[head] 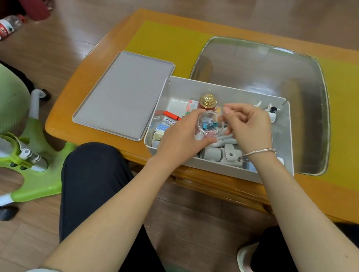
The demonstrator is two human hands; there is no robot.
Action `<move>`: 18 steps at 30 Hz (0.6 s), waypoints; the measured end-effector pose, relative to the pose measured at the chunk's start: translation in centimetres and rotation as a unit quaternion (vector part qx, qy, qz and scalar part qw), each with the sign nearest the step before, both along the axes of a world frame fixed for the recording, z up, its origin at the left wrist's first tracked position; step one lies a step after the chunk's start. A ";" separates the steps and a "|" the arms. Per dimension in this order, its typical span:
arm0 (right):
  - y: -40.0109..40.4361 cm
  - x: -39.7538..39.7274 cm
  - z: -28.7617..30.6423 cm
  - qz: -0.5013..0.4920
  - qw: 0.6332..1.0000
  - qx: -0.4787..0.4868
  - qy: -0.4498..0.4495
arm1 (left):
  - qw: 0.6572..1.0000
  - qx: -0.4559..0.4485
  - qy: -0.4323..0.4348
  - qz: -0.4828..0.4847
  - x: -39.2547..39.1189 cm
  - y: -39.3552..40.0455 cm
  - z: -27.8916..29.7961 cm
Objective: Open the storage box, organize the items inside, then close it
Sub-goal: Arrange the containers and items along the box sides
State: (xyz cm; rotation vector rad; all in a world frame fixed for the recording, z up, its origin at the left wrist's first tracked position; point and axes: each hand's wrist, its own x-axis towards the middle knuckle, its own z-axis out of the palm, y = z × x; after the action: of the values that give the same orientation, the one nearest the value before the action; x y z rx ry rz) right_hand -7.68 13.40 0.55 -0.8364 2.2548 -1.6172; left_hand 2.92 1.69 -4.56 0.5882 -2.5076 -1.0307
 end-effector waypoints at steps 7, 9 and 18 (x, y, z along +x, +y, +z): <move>2.4 -2.4 -0.7 -0.045 0.998 0.031 0.010 | 0.993 0.097 0.044 0.047 0.5 -0.6 1.0; 3.1 -3.1 -1.3 -0.020 0.993 0.104 0.058 | 0.995 0.040 0.054 0.076 0.9 -1.4 1.2; 1.3 -4.9 -3.1 0.186 0.828 0.426 0.316 | 0.982 0.085 0.104 0.129 1.8 -4.3 1.0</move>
State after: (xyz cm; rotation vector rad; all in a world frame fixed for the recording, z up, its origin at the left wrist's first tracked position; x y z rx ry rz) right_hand -12.59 14.66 -2.53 -1.5051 2.5698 -0.0500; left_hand 4.75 -2.56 -3.53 0.7872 -2.1116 -1.1462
